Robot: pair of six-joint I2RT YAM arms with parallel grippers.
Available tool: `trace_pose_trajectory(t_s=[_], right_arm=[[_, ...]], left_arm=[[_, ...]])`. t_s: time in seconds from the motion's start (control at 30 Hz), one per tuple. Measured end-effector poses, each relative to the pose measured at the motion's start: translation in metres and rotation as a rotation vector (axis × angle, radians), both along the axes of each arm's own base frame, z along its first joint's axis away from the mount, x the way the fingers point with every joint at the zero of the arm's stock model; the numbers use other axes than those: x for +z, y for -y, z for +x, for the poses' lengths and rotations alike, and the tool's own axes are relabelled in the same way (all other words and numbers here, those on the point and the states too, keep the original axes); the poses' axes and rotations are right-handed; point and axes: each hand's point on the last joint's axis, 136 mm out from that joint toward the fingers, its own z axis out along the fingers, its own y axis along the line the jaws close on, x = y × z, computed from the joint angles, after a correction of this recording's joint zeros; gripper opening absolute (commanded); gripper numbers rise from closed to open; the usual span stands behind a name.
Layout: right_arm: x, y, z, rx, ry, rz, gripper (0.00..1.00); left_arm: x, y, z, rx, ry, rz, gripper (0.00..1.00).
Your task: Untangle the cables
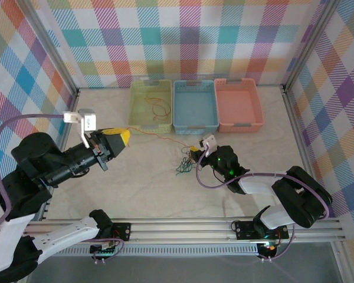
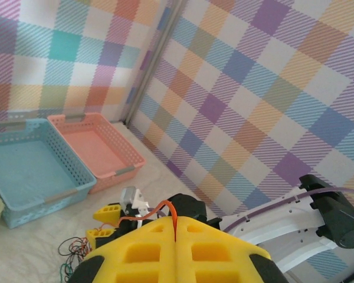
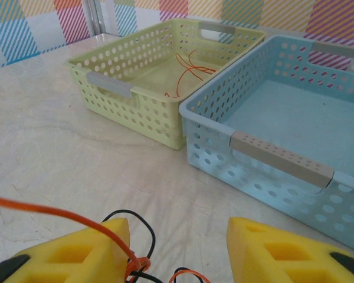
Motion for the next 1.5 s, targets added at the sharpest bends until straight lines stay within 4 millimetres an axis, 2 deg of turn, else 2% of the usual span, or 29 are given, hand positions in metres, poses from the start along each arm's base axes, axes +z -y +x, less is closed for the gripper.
trace_pose_trajectory(t_s=[0.13, 0.47, 0.73, 0.93, 1.1, 1.33, 1.4, 1.5], right_arm=[[0.002, 0.002, 0.001, -0.014, 0.004, 0.001, 0.48], [0.0, 0.006, 0.004, -0.043, 0.003, -0.005, 0.48], [0.0, 0.009, 0.006, -0.065, 0.002, -0.004, 0.48], [0.0, 0.012, 0.008, -0.082, 0.002, -0.003, 0.48], [0.003, 0.013, 0.008, -0.095, 0.005, 0.005, 0.48], [0.009, 0.015, 0.009, -0.105, 0.018, 0.014, 0.48], [0.01, 0.015, 0.009, -0.106, 0.02, 0.016, 0.48], [0.011, 0.017, 0.009, -0.111, 0.023, 0.017, 0.48]], left_arm=[[-0.001, -0.014, 0.003, 0.068, 0.004, 0.004, 0.0], [-0.017, -0.053, 0.028, 0.333, -0.023, 0.075, 0.0], [-0.028, -0.073, 0.037, 0.458, -0.037, 0.131, 0.0], [-0.039, -0.064, 0.046, 0.456, -0.067, 0.179, 0.0], [-0.062, -0.043, 0.058, 0.417, -0.117, 0.245, 0.0], [-0.124, 0.0, 0.083, 0.332, -0.246, 0.383, 0.0], [-0.148, 0.002, 0.087, 0.336, -0.286, 0.433, 0.0], [-0.171, -0.009, 0.09, 0.368, -0.331, 0.466, 0.0]])
